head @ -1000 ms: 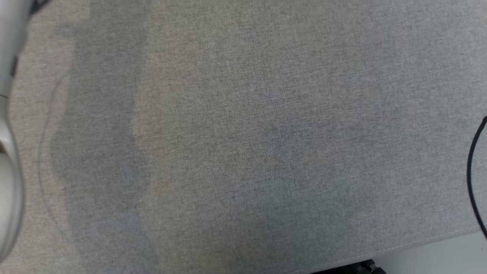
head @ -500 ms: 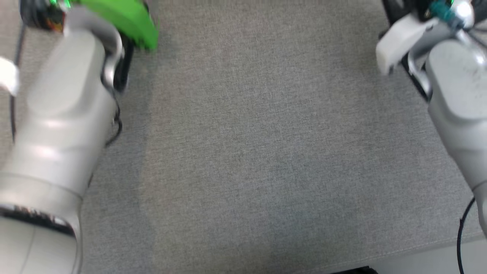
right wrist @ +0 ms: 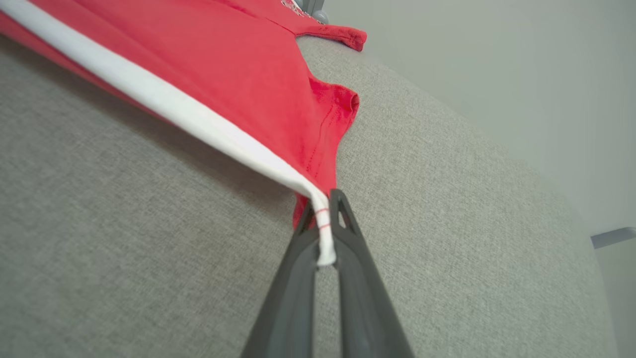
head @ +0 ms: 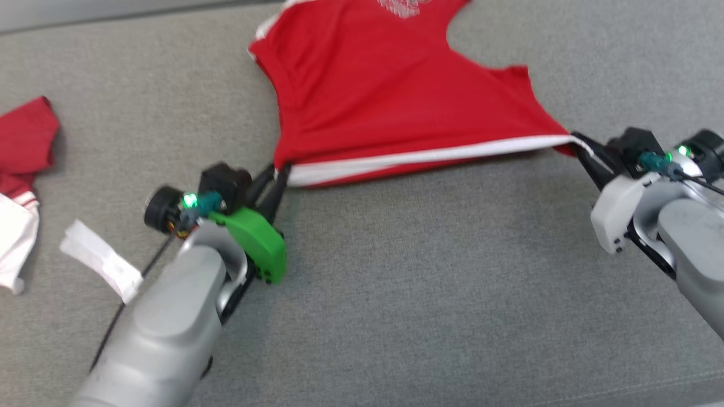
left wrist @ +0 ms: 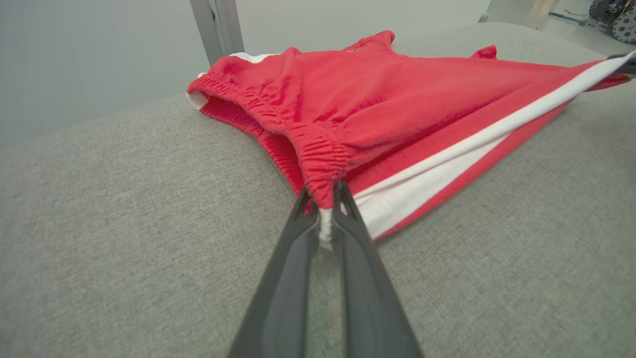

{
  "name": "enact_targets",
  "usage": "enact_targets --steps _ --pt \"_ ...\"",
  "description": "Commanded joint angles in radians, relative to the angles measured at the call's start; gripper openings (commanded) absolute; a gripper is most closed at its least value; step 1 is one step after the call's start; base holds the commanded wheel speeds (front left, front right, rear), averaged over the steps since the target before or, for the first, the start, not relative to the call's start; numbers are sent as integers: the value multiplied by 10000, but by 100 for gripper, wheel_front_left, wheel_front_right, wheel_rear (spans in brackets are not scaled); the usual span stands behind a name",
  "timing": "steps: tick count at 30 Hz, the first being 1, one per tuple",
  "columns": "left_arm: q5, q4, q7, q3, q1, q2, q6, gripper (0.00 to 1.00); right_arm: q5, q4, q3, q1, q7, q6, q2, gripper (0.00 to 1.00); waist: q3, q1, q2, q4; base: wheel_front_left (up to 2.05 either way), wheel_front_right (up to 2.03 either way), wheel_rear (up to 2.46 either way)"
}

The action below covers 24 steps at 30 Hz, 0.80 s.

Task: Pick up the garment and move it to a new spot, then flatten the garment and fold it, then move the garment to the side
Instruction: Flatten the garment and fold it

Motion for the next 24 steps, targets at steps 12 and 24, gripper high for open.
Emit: enact_targets --steps 12,24 --pt "-399 -1819 119 -182 3278 775 -42 0 3383 -3408 2247 1952 1950 -44 -2819 0 -2836 1 -1 402 0 0 0" --pt "-606 -5315 1519 -460 5152 2496 477 0 4442 -6555 2488 2666 3486 -50 -5394 0 -2998 1 -1 599 0 0 0"
